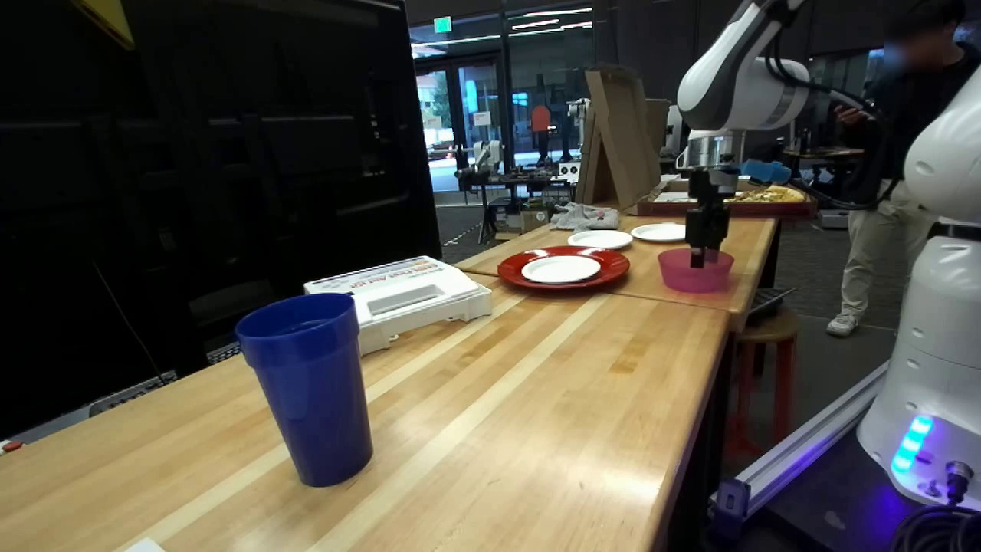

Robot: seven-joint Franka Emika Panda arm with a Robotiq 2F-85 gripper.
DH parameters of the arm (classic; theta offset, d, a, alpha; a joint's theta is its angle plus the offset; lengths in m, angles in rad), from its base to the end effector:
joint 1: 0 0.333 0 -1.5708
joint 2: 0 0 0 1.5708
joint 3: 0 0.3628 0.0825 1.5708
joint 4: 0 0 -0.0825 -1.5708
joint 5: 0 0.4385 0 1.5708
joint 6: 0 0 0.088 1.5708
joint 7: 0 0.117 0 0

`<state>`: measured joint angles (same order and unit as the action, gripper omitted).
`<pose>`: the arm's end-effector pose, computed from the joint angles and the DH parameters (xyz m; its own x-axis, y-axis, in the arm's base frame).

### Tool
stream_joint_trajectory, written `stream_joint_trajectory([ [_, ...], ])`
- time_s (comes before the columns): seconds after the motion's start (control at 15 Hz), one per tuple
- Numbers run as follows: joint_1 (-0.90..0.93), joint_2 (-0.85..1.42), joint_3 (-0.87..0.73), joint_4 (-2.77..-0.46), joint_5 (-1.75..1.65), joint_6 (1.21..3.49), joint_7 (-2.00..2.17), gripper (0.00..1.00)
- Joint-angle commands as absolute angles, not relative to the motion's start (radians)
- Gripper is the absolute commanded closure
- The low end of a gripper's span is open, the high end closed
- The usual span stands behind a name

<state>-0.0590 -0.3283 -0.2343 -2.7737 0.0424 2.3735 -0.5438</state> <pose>0.3706 -0.1032 0.2934 0.9723 0.2329 -0.0181 0.2287 -0.9648 -0.1297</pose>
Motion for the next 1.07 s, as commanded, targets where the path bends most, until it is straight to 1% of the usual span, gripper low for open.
stream_joint_trajectory([
  [0.0,-0.052,-0.327,-0.246,-2.773,0.06,2.393,-0.575,0.55],
  [0.07,-0.053,-0.33,-0.245,-2.773,0.057,2.395,-0.574,0.65],
  [0.2,-0.055,-0.334,-0.242,-2.773,0.051,2.402,-0.569,0.79],
  [0.27,-0.056,-0.337,-0.241,-2.772,0.05,2.403,-0.564,0.88],
  [0.4,-0.061,-0.357,-0.239,-2.785,0.045,2.403,-0.555,0.99],
  [0.47,-0.062,-0.361,-0.237,-2.785,0.042,2.403,-0.551,1.0],
  [1.0,-0.071,-0.404,-0.223,-2.782,0.017,2.384,-0.511,0.99],
])
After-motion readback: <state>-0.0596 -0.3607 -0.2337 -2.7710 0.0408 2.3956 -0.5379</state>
